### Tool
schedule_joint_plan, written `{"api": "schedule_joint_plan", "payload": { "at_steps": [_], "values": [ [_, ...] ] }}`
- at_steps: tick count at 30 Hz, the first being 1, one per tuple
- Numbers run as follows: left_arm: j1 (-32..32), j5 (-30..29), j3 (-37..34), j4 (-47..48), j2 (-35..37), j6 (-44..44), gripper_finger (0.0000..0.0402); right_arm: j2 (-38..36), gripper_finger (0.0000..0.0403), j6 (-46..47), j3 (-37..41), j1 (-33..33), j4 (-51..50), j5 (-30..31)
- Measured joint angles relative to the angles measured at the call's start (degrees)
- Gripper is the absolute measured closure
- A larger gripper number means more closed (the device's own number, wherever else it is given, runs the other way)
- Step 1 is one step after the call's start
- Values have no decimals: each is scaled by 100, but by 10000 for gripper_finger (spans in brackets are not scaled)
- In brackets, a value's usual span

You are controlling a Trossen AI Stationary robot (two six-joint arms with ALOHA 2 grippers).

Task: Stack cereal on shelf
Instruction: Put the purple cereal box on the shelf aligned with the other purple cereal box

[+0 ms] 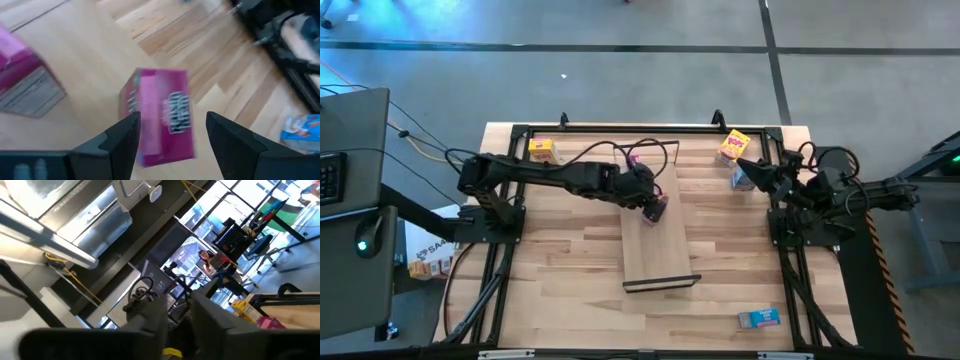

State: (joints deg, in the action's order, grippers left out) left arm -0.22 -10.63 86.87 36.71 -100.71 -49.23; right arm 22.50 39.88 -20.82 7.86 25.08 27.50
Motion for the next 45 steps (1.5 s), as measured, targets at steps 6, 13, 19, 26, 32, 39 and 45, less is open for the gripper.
{"api": "schedule_joint_plan", "payload": {
  "at_steps": [6, 13, 19, 26, 32, 39, 45],
  "values": [
    [152, -52, -4, 137, 284, 218, 183, 100, 164, 67, -46, 0, 38, 141],
    [367, -66, -4, 128, 749, 505, 183, 454, 82, -18, -438, 0, -12, 28],
    [429, -462, -4, -35, 1442, 1068, 183, 1123, 73, -31, -978, 0, -469, -144],
    [29, -1399, -560, -990, 2463, 1538, 183, 2227, 72, -279, -2169, -328, -1443, -1109],
    [-263, -1408, -2165, -2830, 3447, 1274, 183, 3474, 72, -837, -3713, -906, -3566, -2770],
    [-443, -1373, -3021, -4135, 4063, 1243, 184, 5251, 72, -2682, -5468, -1292, -6002, -4512],
    [-452, -1292, -3029, -4093, 4115, 1276, 184, 6453, 72, -4872, -6584, -1314, -7231, -4305]
  ]
}}
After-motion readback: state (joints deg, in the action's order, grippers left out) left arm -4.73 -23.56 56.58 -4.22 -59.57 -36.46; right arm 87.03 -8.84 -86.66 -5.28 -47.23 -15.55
